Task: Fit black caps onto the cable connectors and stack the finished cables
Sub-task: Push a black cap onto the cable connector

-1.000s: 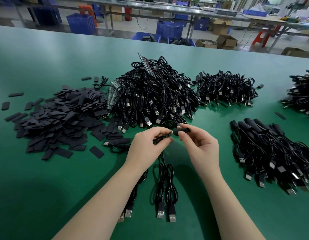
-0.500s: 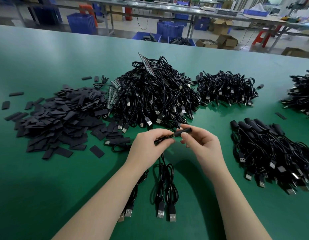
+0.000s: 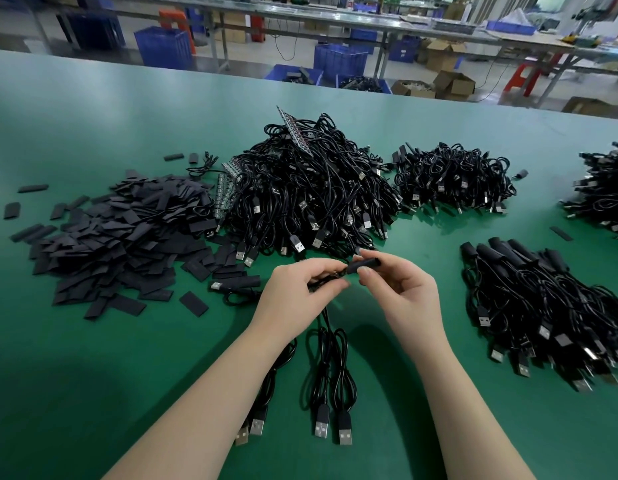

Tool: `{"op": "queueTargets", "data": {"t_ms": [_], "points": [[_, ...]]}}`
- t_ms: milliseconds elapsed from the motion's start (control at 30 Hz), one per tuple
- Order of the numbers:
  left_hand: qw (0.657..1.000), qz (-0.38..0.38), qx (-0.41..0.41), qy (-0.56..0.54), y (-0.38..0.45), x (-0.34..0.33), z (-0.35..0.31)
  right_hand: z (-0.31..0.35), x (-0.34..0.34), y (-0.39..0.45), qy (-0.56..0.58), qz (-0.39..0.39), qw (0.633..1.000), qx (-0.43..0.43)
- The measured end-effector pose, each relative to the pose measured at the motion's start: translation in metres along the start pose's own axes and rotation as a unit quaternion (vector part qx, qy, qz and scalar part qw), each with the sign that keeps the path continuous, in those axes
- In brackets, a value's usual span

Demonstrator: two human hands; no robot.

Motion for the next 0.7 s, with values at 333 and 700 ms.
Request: {"op": "queueTargets", "data": {"t_ms": [333, 700], "points": [[1.0, -0.003, 0.0, -0.005, -0.0009, -0.0007, 0.001, 0.0008, -0.0007, -0.0006, -0.005, -0.004, 1.0, -0.004], [1.0, 0.008, 0.01, -0.025, -0.0019, -0.0005, -0.0002, -0.0052, -0.0022, -0.0002, 0.004, -0.001, 0.999, -0.041]]}}
Point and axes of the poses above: each hand's wrist, its own y-axis towards the middle knuckle, its own x-axis out of the back of the hand, z = x × y, the point moved 6 cm from there along y, towards the middle knuckle, and after that the axes turned 4 degrees about -x, right-handed, at the moved point
